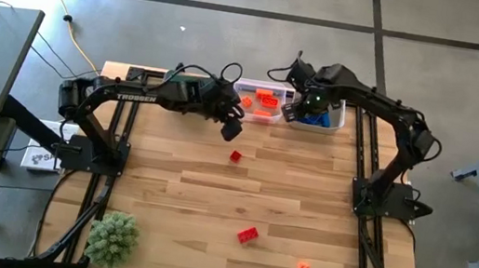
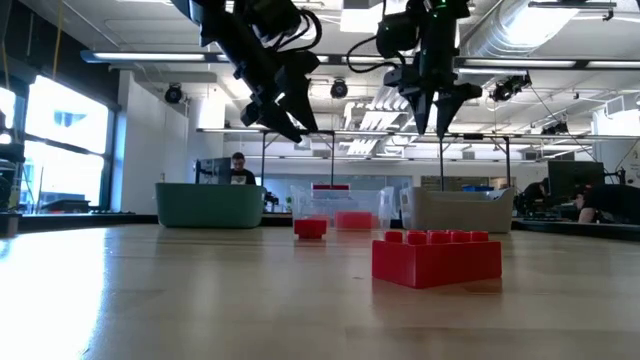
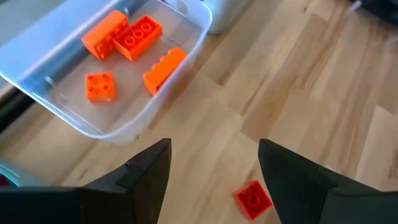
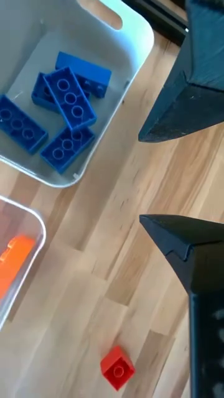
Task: Sort & place blocks by color
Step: Put the red game piece into the blue bin
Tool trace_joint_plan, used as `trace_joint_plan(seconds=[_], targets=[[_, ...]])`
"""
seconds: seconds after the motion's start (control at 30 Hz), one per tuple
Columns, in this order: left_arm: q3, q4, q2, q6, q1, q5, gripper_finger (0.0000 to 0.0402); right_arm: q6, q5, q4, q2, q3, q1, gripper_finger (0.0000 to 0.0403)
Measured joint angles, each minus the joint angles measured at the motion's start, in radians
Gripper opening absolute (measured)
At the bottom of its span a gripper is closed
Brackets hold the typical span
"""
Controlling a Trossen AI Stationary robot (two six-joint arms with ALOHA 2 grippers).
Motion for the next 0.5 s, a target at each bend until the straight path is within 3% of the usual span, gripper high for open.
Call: trace_joint_plan(seconds=[0.13,0.5], targets=[[0.0,-0.013,0.004,-0.025,-0.026,-0.001,0.0229,0.003,0.016,0.0,0.0,0.0,0.023,0.0188],[0.0,-0.02,0.054,-0.296,-0.106,-0.031,0.0229,-0.134,0.009,0.0,0.0,0.0,0.022,0.0188]])
